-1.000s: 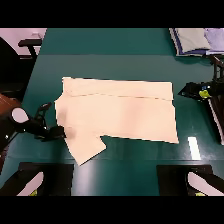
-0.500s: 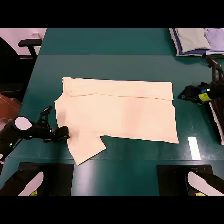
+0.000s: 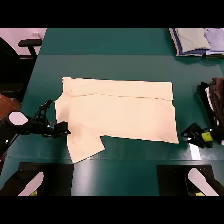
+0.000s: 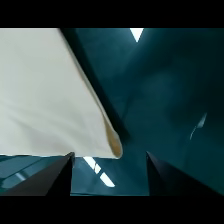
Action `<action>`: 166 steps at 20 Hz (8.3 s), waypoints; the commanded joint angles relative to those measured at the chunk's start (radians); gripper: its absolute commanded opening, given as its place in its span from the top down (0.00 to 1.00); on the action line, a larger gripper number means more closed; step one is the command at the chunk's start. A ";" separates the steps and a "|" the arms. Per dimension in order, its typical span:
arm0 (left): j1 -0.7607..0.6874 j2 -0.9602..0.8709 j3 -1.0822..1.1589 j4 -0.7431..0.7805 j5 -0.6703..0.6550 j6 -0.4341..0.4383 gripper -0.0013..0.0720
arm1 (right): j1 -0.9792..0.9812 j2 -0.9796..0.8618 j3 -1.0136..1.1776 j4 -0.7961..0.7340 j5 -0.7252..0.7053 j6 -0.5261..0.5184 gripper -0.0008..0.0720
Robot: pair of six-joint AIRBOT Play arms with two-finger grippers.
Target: Fold the shirts.
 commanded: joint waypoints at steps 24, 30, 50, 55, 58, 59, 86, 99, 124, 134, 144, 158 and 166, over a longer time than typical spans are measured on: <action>0.001 0.220 0.224 0.058 -0.206 -0.039 0.95 | 0.230 0.212 0.232 -0.080 0.098 0.036 0.97; 0.001 -0.222 0.453 0.084 0.052 0.066 0.95 | 0.473 -0.249 0.539 -0.079 -0.097 0.025 0.97; -0.023 -0.542 0.779 -0.016 0.016 0.112 0.95 | 0.191 -0.682 0.837 0.185 0.061 -0.158 0.25; -0.197 -0.556 0.779 -0.025 0.152 0.050 0.95 | 0.122 -0.692 0.650 0.259 -0.040 -0.237 0.23; -0.297 -0.594 0.780 -0.028 0.249 -0.012 0.95 | 0.181 -0.744 0.626 0.357 -0.059 -0.267 0.23; -0.327 -0.613 0.780 -0.028 0.273 -0.024 0.95 | 0.211 -0.760 0.638 0.371 -0.066 -0.267 0.24; -0.519 -0.945 1.073 -0.068 0.237 -0.053 0.95 | 0.852 -0.465 1.215 0.470 -0.155 -0.184 0.97; 0.053 -0.395 1.194 0.243 0.066 -0.046 0.95 | 1.403 -0.888 1.425 0.611 -0.478 -0.380 0.40; 0.080 -0.381 1.193 0.211 -0.011 -0.045 0.95 | 0.967 -1.030 1.052 0.585 -0.185 -0.170 0.20; -0.116 -0.381 1.193 0.200 -0.031 0.008 0.95 | 0.940 -1.046 1.388 0.436 -0.235 -0.073 0.97; -0.241 -0.381 1.193 0.175 0.048 0.004 0.95 | 0.244 -0.741 1.389 0.225 -0.137 -0.037 0.97; -0.241 -0.381 1.193 0.157 0.040 -0.005 0.95 | -0.189 -0.694 1.417 0.323 -0.275 -0.038 0.97; -0.241 -0.381 1.193 0.157 0.019 -0.001 0.95 | -0.237 -0.522 1.449 0.296 -0.262 -0.091 0.97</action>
